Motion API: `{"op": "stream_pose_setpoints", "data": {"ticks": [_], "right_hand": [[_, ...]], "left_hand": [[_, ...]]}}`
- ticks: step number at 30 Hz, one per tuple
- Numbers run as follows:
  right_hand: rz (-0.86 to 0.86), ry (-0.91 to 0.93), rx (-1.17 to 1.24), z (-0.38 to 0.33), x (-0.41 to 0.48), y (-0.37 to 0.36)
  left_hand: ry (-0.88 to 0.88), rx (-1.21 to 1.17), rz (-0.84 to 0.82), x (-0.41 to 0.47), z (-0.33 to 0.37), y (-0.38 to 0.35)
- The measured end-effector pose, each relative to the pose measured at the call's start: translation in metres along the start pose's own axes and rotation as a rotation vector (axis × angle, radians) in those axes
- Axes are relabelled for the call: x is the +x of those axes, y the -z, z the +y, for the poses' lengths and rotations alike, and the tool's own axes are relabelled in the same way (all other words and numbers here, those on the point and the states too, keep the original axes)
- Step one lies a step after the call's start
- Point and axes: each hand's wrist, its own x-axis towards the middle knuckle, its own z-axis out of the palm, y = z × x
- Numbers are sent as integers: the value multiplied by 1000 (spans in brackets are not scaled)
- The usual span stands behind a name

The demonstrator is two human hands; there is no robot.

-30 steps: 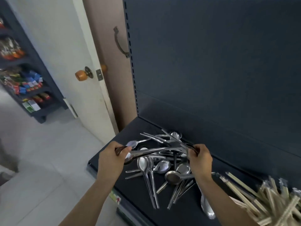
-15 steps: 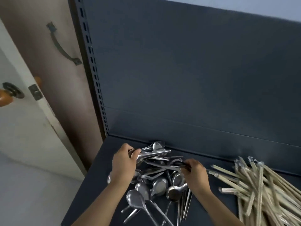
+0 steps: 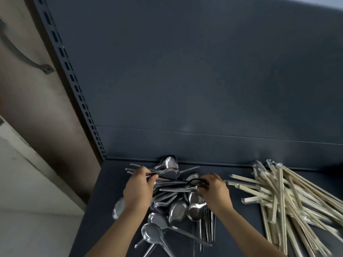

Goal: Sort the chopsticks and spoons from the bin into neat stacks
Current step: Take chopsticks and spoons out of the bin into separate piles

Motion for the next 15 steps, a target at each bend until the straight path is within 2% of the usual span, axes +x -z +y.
{"op": "stream_pose_setpoints", "data": {"ticks": [15], "right_hand": [[53,13,-7,7,-9,12]], "left_hand": [[-103,267,39,-1,-4,13]]}}
